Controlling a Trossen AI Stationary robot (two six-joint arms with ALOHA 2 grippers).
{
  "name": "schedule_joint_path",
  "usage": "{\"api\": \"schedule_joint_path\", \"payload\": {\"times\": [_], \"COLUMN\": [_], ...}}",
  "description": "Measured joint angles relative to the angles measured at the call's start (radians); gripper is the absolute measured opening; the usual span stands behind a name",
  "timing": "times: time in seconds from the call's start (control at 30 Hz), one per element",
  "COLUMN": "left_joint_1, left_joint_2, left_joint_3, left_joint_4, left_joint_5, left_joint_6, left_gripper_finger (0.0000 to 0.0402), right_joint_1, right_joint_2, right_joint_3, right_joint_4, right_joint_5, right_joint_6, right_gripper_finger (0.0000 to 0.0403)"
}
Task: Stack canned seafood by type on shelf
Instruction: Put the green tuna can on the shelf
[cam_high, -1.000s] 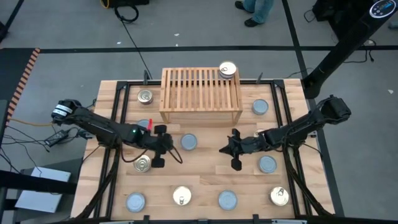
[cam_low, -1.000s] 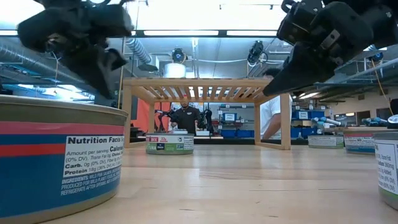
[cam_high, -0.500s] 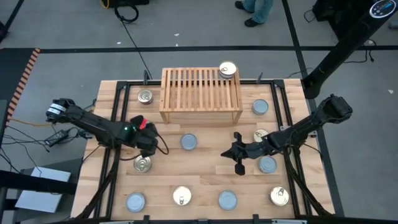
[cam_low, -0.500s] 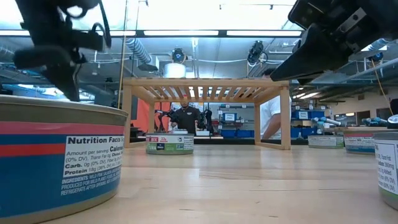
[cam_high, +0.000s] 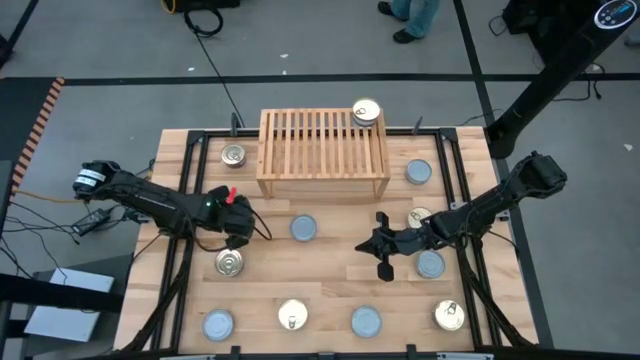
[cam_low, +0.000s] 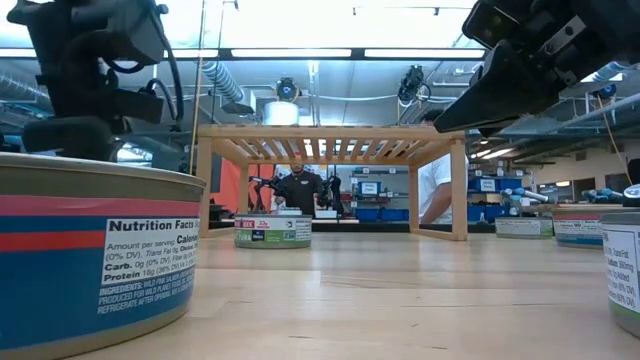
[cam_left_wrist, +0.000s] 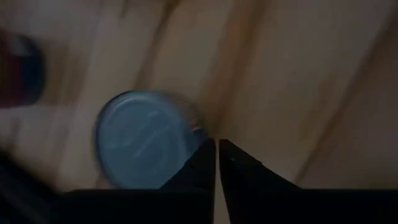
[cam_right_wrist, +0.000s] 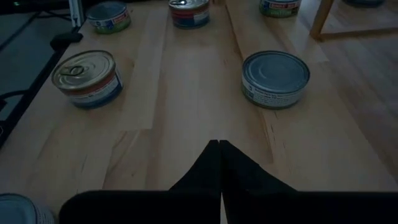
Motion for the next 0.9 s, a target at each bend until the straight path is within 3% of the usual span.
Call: {"api": "schedule_joint_path", "payload": {"times": [0.4, 0.7, 0.9], "left_joint_1": [0.076, 0.122, 0.123], "left_joint_2": [0.066, 0.165, 0.172], "left_joint_3": [0.0, 0.003, 0.004], "left_joint_4": [0.015, 0.014, 0.012], "left_joint_5": [0.006, -0.001, -0.005], "left_joint_6": [-0.057, -0.03, -0.03], "left_gripper_finger": [0.0126, 0.0125, 0.0075], "right_joint_1": [0.0, 0.0, 0.0], "right_joint_2": [0.0, 0.0, 0.0], "right_joint_3": [0.0, 0.0, 0.0], "right_joint_4": [0.0, 0.0, 0.0], "right_joint_5": [0.0, 0.0, 0.0], "right_joint_6": [0.0, 0.0, 0.0], "right_gripper_finger": [0.0005, 0.0005, 0.0005]}}
